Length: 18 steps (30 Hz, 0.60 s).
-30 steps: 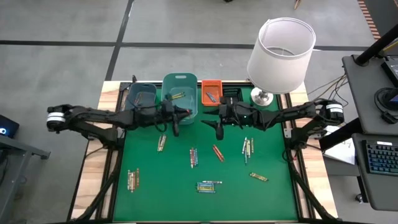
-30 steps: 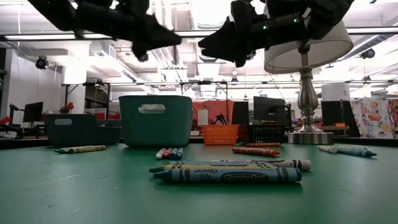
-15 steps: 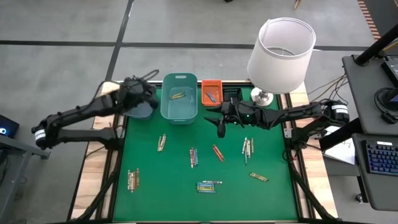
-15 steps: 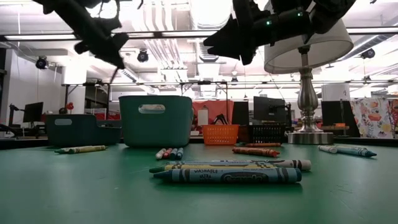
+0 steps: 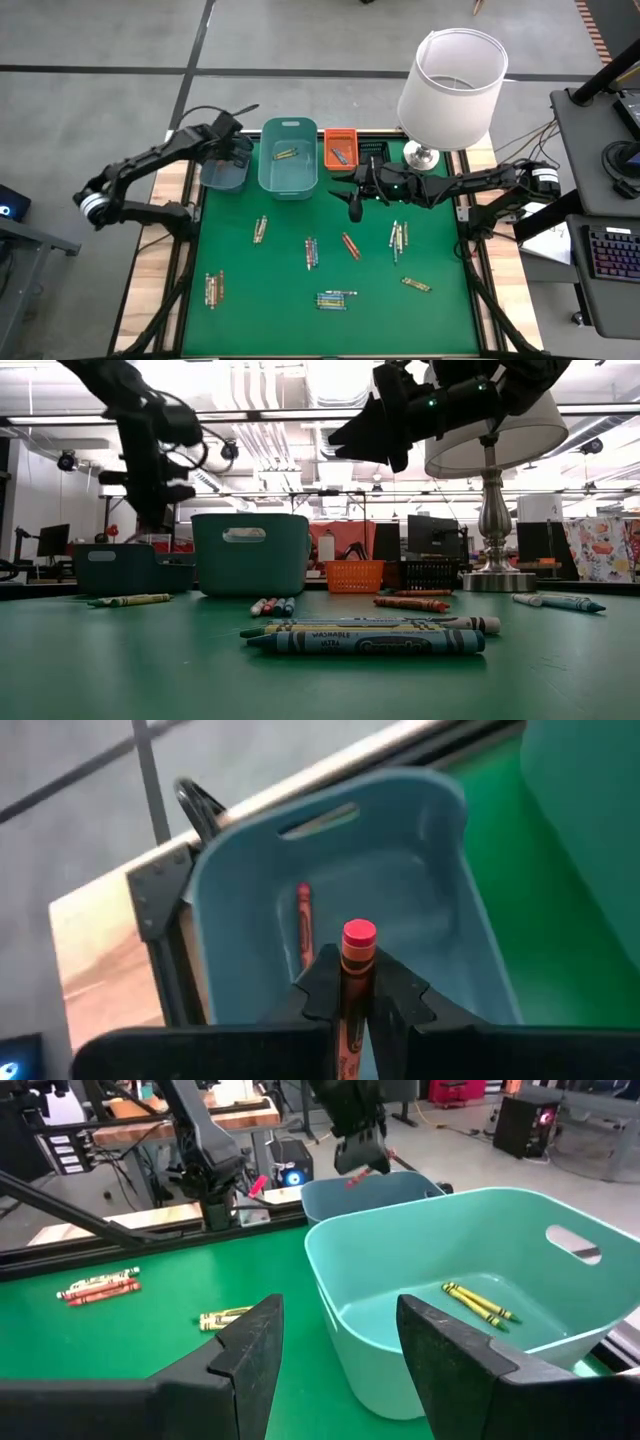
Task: Sort crayons
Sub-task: Put the orange crayon into the blue bin, then put the white crayon into the black bin
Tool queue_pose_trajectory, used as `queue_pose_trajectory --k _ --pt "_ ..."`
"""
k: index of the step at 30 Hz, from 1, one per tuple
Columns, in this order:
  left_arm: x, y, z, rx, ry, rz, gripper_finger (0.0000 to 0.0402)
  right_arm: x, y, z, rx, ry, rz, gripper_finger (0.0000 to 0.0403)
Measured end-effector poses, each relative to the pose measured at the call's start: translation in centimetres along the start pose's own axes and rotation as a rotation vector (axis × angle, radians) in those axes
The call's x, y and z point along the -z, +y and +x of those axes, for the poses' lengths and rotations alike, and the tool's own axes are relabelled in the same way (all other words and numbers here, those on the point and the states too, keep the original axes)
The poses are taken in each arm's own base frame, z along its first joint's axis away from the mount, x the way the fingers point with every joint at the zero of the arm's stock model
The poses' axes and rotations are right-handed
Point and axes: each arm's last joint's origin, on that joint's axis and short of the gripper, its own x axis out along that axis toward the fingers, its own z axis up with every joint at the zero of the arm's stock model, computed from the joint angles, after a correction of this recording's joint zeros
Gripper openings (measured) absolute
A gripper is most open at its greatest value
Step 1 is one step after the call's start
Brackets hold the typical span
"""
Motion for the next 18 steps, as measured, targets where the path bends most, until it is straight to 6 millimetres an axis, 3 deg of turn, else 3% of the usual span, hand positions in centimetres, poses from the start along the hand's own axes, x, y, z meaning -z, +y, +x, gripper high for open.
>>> queue_pose_trajectory --k 9,18 --pt "-0.2 -0.7 2.1 -0.094 0.064 0.025 0.0058 0.1 0.0 0.0 0.001 0.01 0.012 0.0192" --pt "-0.1 -0.2 0.5 -0.077 0.001 0.003 0.007 0.2 0.0 0.0 0.003 0.02 0.073 0.0192"
